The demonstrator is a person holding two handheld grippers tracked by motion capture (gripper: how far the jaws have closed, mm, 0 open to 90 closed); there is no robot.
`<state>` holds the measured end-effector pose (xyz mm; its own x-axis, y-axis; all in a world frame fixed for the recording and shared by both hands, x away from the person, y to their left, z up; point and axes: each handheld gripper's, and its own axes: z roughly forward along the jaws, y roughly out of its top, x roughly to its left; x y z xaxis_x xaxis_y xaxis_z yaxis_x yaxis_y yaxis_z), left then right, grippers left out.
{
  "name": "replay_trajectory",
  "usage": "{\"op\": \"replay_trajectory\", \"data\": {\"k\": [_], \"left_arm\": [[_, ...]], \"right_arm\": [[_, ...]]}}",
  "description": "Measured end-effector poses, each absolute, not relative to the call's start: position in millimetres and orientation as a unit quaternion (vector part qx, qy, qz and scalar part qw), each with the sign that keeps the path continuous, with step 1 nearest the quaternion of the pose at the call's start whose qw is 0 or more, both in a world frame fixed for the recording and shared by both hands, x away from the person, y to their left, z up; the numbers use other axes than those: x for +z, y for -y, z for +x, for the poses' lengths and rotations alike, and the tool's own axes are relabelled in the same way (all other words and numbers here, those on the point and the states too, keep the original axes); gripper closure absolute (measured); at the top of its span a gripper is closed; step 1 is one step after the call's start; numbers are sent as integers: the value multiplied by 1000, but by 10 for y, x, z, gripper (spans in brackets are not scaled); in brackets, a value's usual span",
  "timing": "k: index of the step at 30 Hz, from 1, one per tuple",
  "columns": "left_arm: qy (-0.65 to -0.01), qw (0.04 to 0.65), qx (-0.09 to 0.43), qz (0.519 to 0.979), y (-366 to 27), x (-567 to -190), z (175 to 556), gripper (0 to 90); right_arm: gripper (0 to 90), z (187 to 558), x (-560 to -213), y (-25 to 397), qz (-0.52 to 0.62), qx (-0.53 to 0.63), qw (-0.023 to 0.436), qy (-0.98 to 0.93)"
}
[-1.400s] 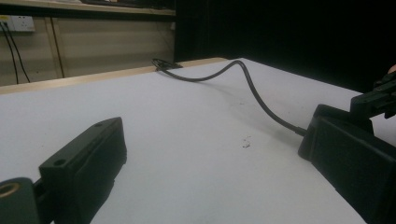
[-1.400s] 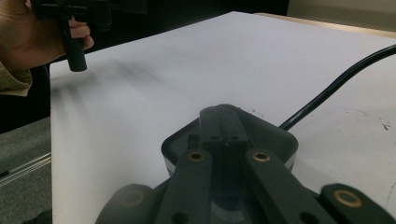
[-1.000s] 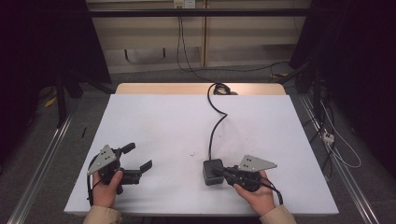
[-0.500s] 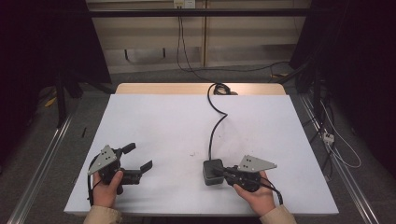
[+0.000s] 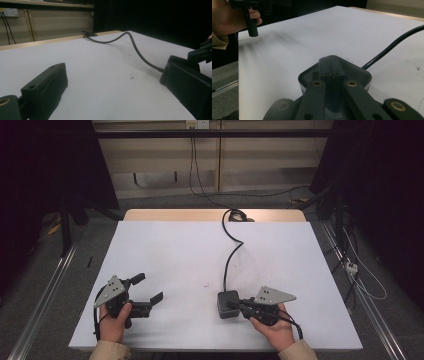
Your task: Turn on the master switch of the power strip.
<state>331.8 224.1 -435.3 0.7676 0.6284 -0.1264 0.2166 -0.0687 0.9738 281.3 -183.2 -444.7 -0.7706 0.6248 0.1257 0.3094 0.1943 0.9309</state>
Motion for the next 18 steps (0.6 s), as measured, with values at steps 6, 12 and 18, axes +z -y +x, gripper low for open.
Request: {"op": "replay_trajectory", "data": {"k": [6,12,18], "left_arm": [[-297,614,167,711,-2239,-4353,3316,33],[-298,615,168,711,-2241,-4353,3315,33],[-297,615,168,711,-2238,-4355,3316,33]], "right_arm": [[900,2811,-4448,1829,307,555,144,-760],[900,2811,-4447,1830,307,555,143,-760],[900,2811,-4447,1830,307,555,143,-760]]}}
